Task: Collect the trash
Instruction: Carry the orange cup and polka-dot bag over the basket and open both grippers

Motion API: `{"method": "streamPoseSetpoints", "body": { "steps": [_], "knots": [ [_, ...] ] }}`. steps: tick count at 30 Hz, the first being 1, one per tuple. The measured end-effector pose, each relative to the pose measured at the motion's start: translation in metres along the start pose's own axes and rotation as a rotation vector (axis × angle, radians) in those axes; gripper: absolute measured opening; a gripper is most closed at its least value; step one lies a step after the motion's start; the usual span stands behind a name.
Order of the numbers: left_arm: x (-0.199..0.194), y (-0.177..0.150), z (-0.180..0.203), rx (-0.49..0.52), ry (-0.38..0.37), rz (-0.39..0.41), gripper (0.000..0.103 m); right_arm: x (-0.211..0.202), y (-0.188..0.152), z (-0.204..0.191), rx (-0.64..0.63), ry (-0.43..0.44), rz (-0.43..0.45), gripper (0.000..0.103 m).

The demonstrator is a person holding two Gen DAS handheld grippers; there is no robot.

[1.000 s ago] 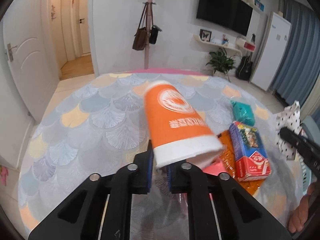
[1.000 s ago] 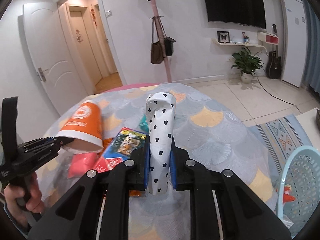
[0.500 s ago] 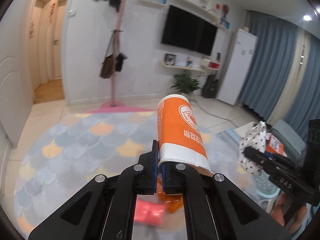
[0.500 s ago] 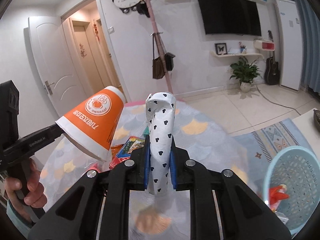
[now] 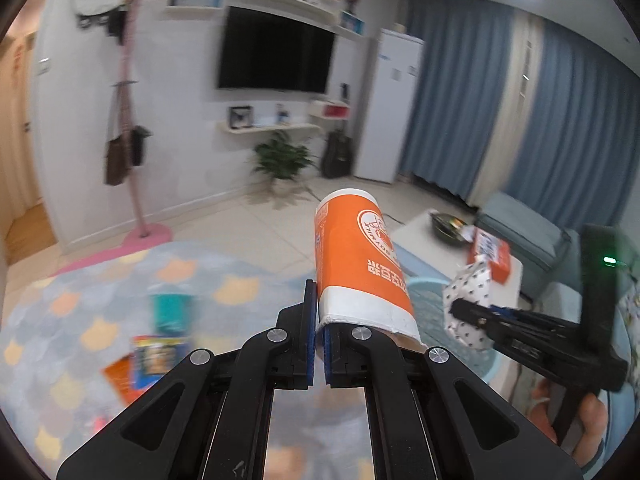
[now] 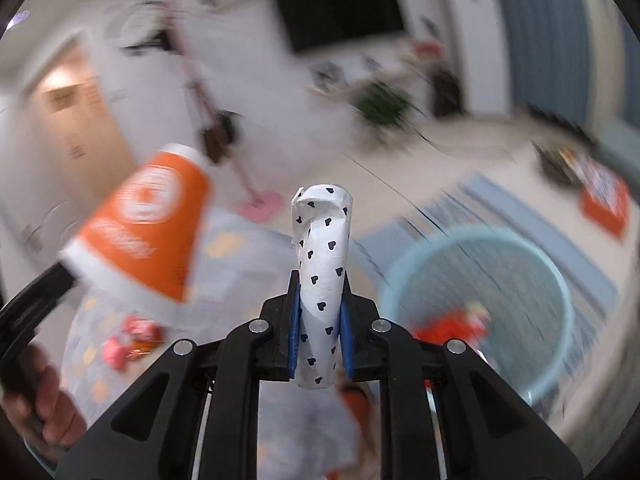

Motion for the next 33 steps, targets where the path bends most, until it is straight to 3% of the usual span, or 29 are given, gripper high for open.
{"method": "streamPoseSetpoints", "body": {
  "steps": [7, 18, 19, 20, 22, 27, 28, 29, 30, 31, 33],
  "knots": [
    [0.05, -0.004, 0.069, 0.064, -0.105, -0.105, 0.001, 0.002, -0.017, 0.1, 0.215, -0.066, -0.054, 0.014],
    [0.115, -0.026, 0.146, 0.173, -0.123, -0.226, 0.001, 0.015, -0.034, 0.169, 0.33, -0.144, -0.095, 0.018],
    [0.119, -0.026, 0.148, 0.175, -0.12, -0.233, 0.001, 0.016, -0.035, 0.176, 0.337, -0.138, -0.102, 0.024],
    [0.124, -0.026, 0.15, 0.174, -0.119, -0.242, 0.001, 0.016, -0.037, 0.178, 0.343, -0.13, -0.109, 0.042],
    [0.129, -0.025, 0.155, 0.171, -0.116, -0.251, 0.001, 0.014, -0.039, 0.18, 0.353, -0.12, -0.096, 0.06],
    [0.144, -0.032, 0.168, 0.174, -0.116, -0.287, 0.004, 0.006, -0.041, 0.186, 0.356, -0.138, -0.087, 0.06],
    [0.147, -0.034, 0.169, 0.173, -0.122, -0.297, 0.006, 0.004, -0.042, 0.19, 0.372, -0.133, -0.083, 0.06],
    [0.152, -0.036, 0.172, 0.174, -0.131, -0.314, 0.023, 0.002, -0.043, 0.192, 0.378, -0.133, -0.082, 0.06],
    [0.159, -0.041, 0.174, 0.179, -0.151, -0.342, 0.05, -0.001, -0.044, 0.194, 0.382, -0.136, -0.082, 0.06],
    [0.164, -0.046, 0.175, 0.189, -0.16, -0.37, 0.062, -0.002, -0.044, 0.195, 0.383, -0.139, -0.083, 0.06],
    [0.174, -0.06, 0.176, 0.213, -0.126, -0.406, 0.061, -0.005, -0.045, 0.195, 0.383, -0.138, -0.084, 0.06]
  ]
}}
Point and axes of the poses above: each gripper's, at about its wrist camera, not at the fingertips, and x roughly the way its jaws point, z to its right, y to its top, the point moved 1 cm from there along x, roughly the way its jaws point, and after that the axes turned 9 degrees about y, right-handed, at the moved point
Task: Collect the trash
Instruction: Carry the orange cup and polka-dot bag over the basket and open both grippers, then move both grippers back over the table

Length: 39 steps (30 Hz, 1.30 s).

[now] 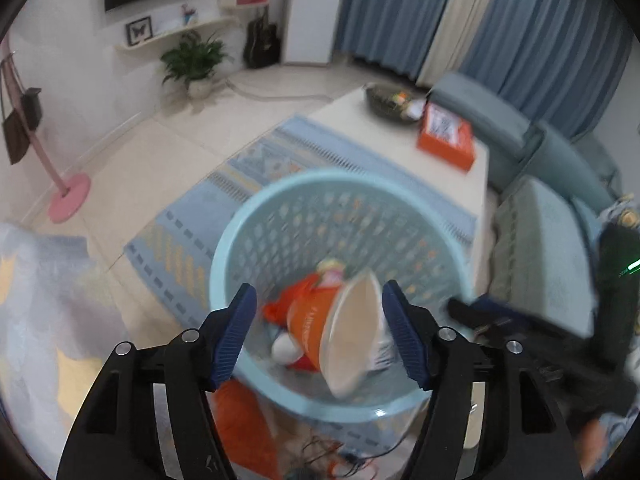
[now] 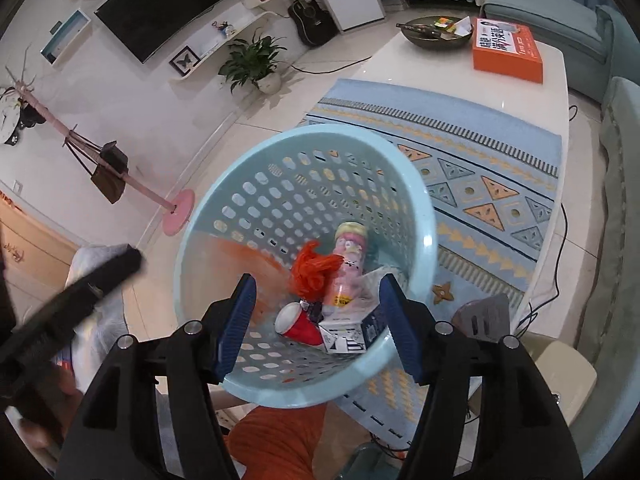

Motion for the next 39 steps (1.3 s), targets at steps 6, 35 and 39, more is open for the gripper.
{"method": "streamPoseSetpoints", "body": {
  "steps": [6, 35, 39],
  "knots": [
    [0.002, -0.02, -0.011, -0.018, -0.022, -0.029, 0.061, -0.003, -0.002, -0.008, -0.024, 0.004, -0.002, 0.06],
    [-0.189, -0.142, -0.196, -0.404, 0.3, 0.264, 0.068, -0.002, -0.068, -0.236, -0.484, 0.196, -0.044, 0.068],
    [-0.202, -0.175, -0.233, -0.485, 0.383, 0.248, 0.073, 0.014, -0.098, -0.288, -0.561, 0.26, -0.091, 0.069]
  ]
}}
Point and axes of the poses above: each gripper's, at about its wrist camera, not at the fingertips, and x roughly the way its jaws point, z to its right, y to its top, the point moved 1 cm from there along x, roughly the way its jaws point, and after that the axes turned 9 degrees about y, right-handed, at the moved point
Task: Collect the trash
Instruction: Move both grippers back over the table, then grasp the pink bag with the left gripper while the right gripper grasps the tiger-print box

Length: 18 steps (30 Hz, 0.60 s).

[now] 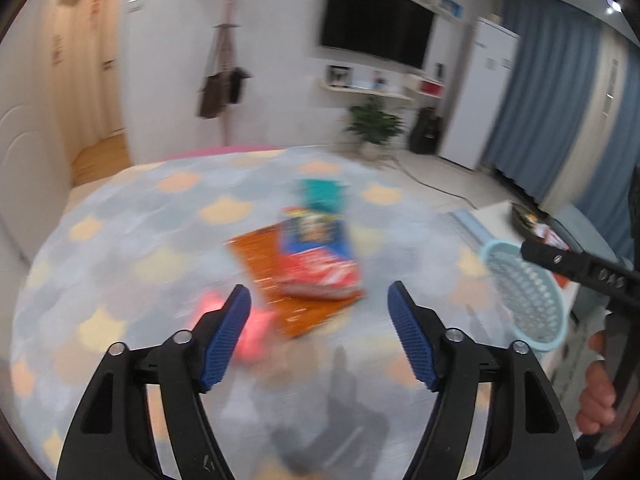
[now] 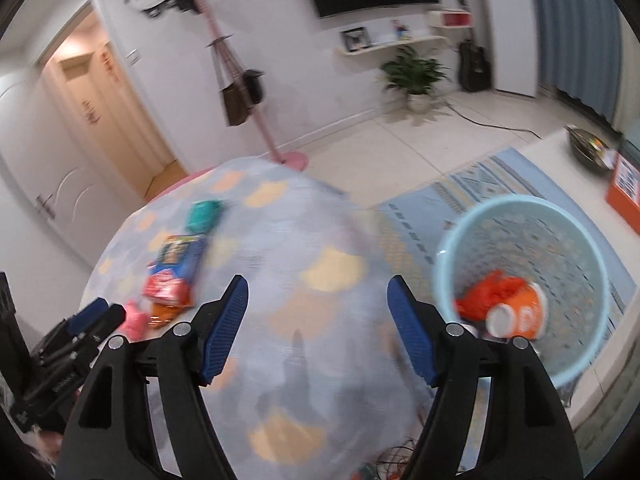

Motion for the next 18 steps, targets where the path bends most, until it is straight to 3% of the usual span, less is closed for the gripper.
{"method": "streamPoseSetpoints", "body": {
  "steps": [3, 9, 14, 18],
  "knots": [
    [0.005, -0.008, -0.023, -0.032, 0.033, -0.027, 0.074, 0.024, -0.002, -0.039, -0.07, 0.035, -0.029, 0.069],
    [0.023, -0.023, -0.046, -0.03, -0.011, -0.109, 0.074, 0.071, 0.005, -0.082, -0.087, 0.1, -0.101, 0.069],
    [0.033, -0.027, -0.055, -0.04, 0.014, -0.117, 0.074, 0.105, 0.01, -0.1, -0.085, 0.083, -0.132, 0.072],
    [0.04, -0.03, -0.056, -0.05, -0.012, -0.129, 0.074, 0.131, 0.012, -0.11, -0.088, 0.067, -0.159, 0.073]
  ]
}}
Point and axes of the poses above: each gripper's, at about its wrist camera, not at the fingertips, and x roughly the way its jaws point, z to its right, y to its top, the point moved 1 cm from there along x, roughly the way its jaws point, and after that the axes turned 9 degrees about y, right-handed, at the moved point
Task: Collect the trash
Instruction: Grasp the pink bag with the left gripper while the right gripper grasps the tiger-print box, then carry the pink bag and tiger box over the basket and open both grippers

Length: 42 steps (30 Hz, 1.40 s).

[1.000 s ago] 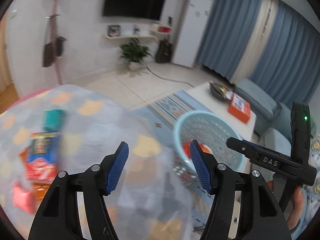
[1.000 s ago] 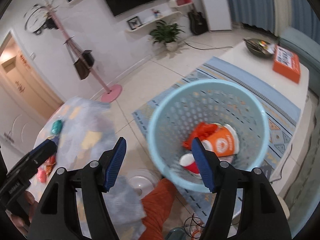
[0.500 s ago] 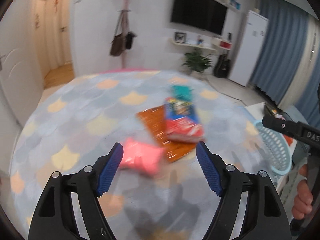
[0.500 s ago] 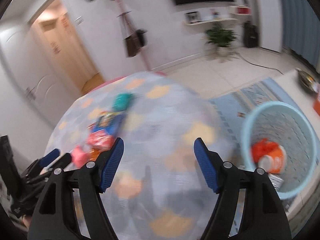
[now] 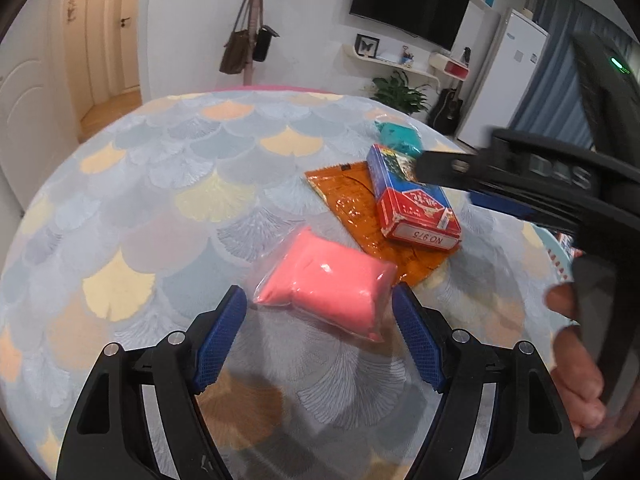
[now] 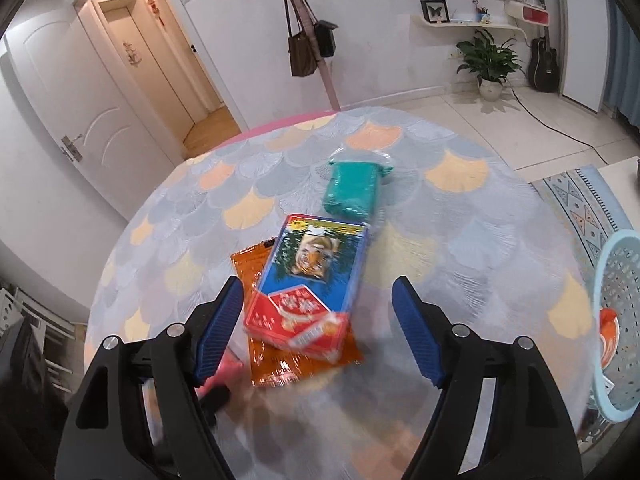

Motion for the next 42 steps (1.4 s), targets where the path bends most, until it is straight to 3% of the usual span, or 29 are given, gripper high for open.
{"method": "streamPoseSetpoints", "body": {
  "steps": [4, 16, 18, 20, 34, 42],
  "knots": [
    [-0.002, -0.002, 0.0, 0.005, -0.045, 0.01, 0.074, 0.014, 0.001, -0.004, 0.003, 0.004, -0.005, 0.078],
    [-0.003, -0.004, 0.011, 0.054, 0.026, 0.031, 0.063, 0.037, -0.005, -0.012, -0.052, -0.084, -0.019, 0.078],
    [-0.005, -0.005, 0.013, 0.062, 0.024, 0.038, 0.062, 0.036, -0.008, -0.014, -0.073, -0.11, -0.017, 0.074],
    [-0.007, -0.004, 0.013, 0.064, 0.022, 0.044, 0.062, 0.035, -0.009, -0.014, -0.102, -0.155, -0.016, 0.06],
    [-0.024, -0.006, 0.015, 0.076, -0.019, 0.12, 0.06, -0.044, -0.008, 0.028, 0.017, -0.061, 0.128, 0.058],
    [-0.046, 0.003, 0.029, 0.095, -0.082, 0.162, 0.06, -0.092, -0.011, 0.065, 0.08, -0.095, 0.216, 0.058]
  ]
}}
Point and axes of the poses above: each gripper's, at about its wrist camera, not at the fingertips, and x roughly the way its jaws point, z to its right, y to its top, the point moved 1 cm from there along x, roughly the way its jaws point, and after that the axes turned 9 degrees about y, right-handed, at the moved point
